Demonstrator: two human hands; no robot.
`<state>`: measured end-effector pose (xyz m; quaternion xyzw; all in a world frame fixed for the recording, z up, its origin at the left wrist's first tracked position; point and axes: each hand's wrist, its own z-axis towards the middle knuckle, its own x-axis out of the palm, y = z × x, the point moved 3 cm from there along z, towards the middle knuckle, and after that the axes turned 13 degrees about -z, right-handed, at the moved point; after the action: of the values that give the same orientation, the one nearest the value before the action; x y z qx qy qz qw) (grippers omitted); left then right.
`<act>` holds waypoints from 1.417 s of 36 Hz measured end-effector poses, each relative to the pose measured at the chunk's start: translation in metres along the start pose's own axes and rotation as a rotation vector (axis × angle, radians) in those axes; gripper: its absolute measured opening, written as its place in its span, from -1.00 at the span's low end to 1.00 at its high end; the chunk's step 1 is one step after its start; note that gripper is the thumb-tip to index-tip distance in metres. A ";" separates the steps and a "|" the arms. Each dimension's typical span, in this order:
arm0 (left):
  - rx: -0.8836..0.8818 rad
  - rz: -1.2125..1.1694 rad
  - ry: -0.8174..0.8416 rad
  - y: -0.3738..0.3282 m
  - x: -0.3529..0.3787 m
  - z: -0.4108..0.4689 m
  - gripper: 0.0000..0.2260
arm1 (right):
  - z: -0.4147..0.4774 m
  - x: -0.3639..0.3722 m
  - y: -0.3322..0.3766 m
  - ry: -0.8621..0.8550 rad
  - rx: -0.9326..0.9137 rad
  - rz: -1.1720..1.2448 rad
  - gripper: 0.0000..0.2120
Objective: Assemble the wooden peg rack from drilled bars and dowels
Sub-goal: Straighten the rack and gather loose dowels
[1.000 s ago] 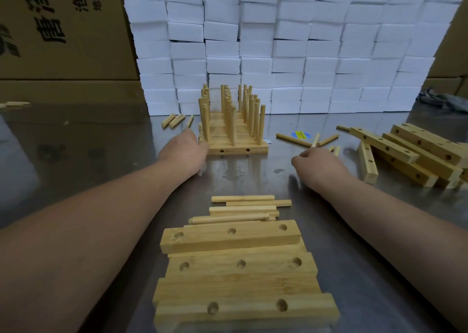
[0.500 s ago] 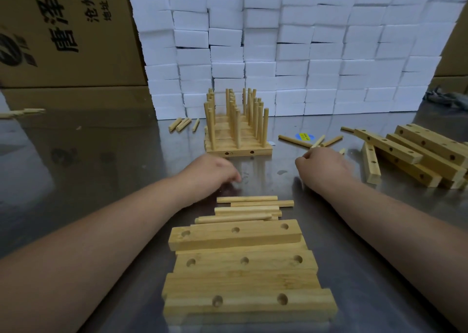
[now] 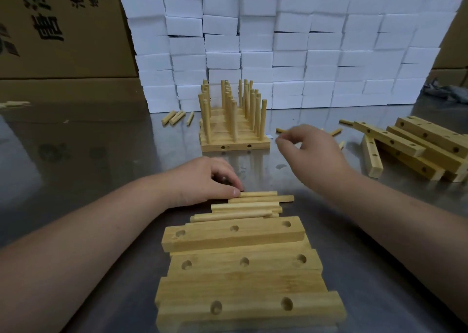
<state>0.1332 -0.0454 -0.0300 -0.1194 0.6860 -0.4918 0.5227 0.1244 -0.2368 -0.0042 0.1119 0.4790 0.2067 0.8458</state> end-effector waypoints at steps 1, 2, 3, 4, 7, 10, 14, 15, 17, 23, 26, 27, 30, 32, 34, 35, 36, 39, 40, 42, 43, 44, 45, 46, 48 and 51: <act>0.008 -0.002 -0.010 0.000 0.000 0.000 -0.83 | -0.003 -0.003 0.012 0.027 -0.082 0.060 -0.84; 0.019 -0.009 -0.024 0.000 0.000 0.000 -0.83 | -0.008 -0.007 0.025 0.089 -0.174 0.099 -0.85; 0.021 -0.019 -0.040 -0.001 0.000 0.000 -0.83 | -0.013 -0.010 0.039 0.179 -0.265 0.121 -0.85; 0.016 -0.032 -0.052 -0.001 0.000 0.000 -0.83 | -0.019 -0.013 0.052 0.280 -0.356 0.123 -0.85; 0.030 -0.006 -0.052 0.000 0.000 0.000 -0.70 | -0.037 -0.017 0.078 0.494 -0.642 -0.028 -0.68; 0.021 0.086 -0.051 0.003 -0.001 0.003 -0.79 | -0.051 -0.015 0.089 0.604 -0.813 -0.220 -0.49; 0.006 0.067 -0.067 0.004 -0.002 0.004 -0.93 | -0.057 -0.009 0.090 0.576 -0.888 -0.339 -0.45; 0.009 0.063 -0.077 0.003 -0.002 0.004 -0.91 | -0.056 -0.009 0.089 0.553 -0.884 -0.338 -0.51; 0.008 0.055 -0.095 0.001 -0.002 0.002 -0.80 | -0.055 -0.008 0.089 0.524 -0.872 -0.318 -0.61; 0.045 -0.133 -0.102 -0.005 -0.003 -0.003 -0.75 | -0.046 -0.018 0.089 0.514 -0.685 -0.016 -0.89; 0.055 -0.134 -0.148 -0.005 -0.002 -0.003 -0.86 | -0.031 -0.024 0.076 0.409 -0.425 0.255 -0.92; 0.023 -0.086 -0.238 0.000 -0.005 -0.002 -0.83 | -0.025 -0.024 0.069 0.371 -0.330 0.354 -0.92; 0.013 -0.176 -0.336 0.008 -0.007 0.003 -0.83 | -0.010 -0.018 0.047 0.274 -0.059 0.546 -0.91; 0.014 -0.251 -0.329 0.008 -0.006 0.003 -0.83 | -0.005 -0.010 0.032 0.266 0.100 0.633 -0.85; 0.034 -0.276 -0.344 0.009 -0.006 0.003 -0.81 | -0.003 -0.001 0.018 0.282 0.215 0.671 -0.76; 0.043 -0.284 -0.359 0.010 -0.007 0.003 -0.81 | -0.002 0.003 0.012 0.290 0.256 0.685 -0.72; 0.047 -0.296 -0.376 0.010 -0.007 0.004 -0.81 | -0.002 0.007 0.007 0.298 0.292 0.702 -0.68; 0.051 -0.279 -0.434 0.012 -0.009 0.004 -0.81 | -0.002 0.016 -0.001 0.328 0.351 0.742 -0.69; 0.058 -0.264 -0.457 0.012 -0.009 0.004 -0.81 | -0.003 0.018 -0.002 0.347 0.351 0.746 -0.70; 0.082 -0.236 -0.500 0.012 -0.009 0.004 -0.81 | -0.004 0.021 -0.003 0.387 0.342 0.743 -0.71; 0.097 -0.221 -0.512 0.011 -0.009 0.004 -0.79 | -0.004 0.023 -0.003 0.405 0.339 0.751 -0.72; 0.111 -0.210 -0.519 0.010 -0.009 0.003 -0.78 | -0.003 0.023 -0.003 0.421 0.342 0.778 -0.75; 0.126 -0.201 -0.522 0.009 -0.008 0.003 -0.76 | -0.003 0.024 -0.003 0.435 0.351 0.819 -0.79; 0.139 -0.190 -0.524 0.008 -0.008 0.001 -0.74 | -0.002 0.024 -0.003 0.445 0.362 0.857 -0.84; 0.159 -0.161 -0.528 0.005 -0.007 -0.001 -0.73 | -0.002 0.023 -0.004 0.438 0.373 0.889 -0.88; 0.170 -0.112 -0.535 0.002 -0.006 -0.003 -0.73 | 0.000 0.025 -0.006 0.393 0.340 0.814 -0.81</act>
<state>0.1345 -0.0383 -0.0283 -0.2383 0.4722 -0.5267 0.6654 0.1371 -0.2303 -0.0260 0.3856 0.5742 0.4568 0.5594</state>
